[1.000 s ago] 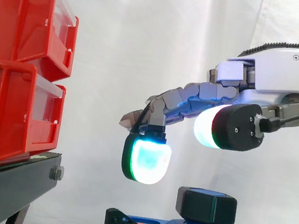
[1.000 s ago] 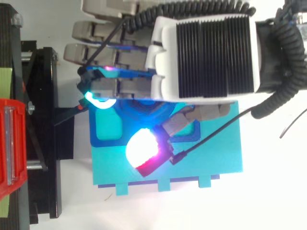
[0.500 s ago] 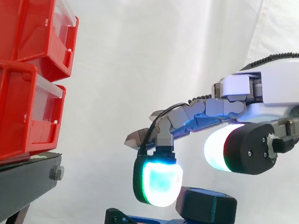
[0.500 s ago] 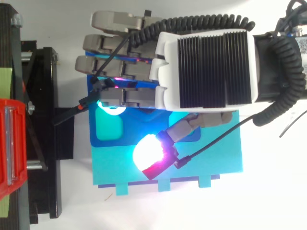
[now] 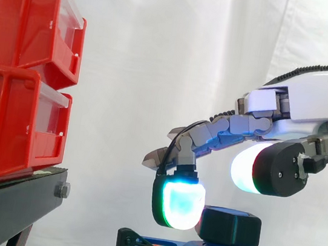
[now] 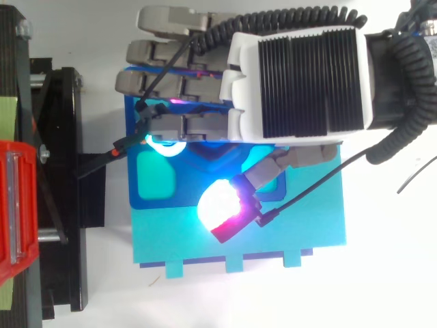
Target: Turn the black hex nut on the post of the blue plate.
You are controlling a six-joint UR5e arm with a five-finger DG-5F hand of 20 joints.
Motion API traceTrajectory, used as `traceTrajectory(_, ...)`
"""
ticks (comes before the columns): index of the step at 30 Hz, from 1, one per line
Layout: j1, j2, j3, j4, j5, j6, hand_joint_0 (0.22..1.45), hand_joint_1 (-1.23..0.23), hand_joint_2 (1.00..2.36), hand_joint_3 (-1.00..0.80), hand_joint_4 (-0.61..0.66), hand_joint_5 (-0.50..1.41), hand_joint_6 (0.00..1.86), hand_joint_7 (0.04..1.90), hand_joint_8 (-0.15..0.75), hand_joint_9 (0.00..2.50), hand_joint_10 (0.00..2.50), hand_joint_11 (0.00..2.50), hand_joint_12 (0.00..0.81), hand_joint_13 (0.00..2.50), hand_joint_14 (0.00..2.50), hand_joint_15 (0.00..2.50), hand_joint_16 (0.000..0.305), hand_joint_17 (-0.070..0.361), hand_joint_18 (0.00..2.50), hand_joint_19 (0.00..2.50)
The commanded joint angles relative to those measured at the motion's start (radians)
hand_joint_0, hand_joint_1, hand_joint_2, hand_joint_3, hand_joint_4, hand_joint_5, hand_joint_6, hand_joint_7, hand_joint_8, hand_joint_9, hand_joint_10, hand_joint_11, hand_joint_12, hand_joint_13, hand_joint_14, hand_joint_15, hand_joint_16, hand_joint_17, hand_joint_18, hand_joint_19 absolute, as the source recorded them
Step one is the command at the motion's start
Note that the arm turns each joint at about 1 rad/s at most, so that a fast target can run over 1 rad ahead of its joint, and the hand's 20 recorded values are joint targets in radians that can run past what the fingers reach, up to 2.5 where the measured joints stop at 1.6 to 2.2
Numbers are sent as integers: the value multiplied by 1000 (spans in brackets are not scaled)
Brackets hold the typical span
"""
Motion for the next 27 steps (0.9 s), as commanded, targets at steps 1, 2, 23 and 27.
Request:
traceTrajectory(1, -8, 0, 0, 3, -11, -2, 456, -151, 1000, -500, 173, -191, 530, 1179, 214, 204, 0, 0, 347, 269, 2, 36, 50, 113, 0, 0)
traceTrajectory(2, -11, 0, 0, 5, -14, -5, 456, -151, 1000, -500, 171, -192, 535, 1171, 214, 204, 0, 0, 347, 270, 2, 36, 51, 114, 0, 0)
traceTrajectory(23, -73, 0, -2, 31, -114, -17, 454, -164, 1000, -500, 179, -197, 555, 1129, 216, 199, 0, 0, 347, 270, 0, 33, 51, 115, 0, 0)
traceTrajectory(27, -71, 0, -2, 37, -114, -16, 452, -175, 1000, -500, 183, -197, 553, 1131, 217, 199, 0, 0, 348, 270, 0, 33, 51, 116, 0, 0)
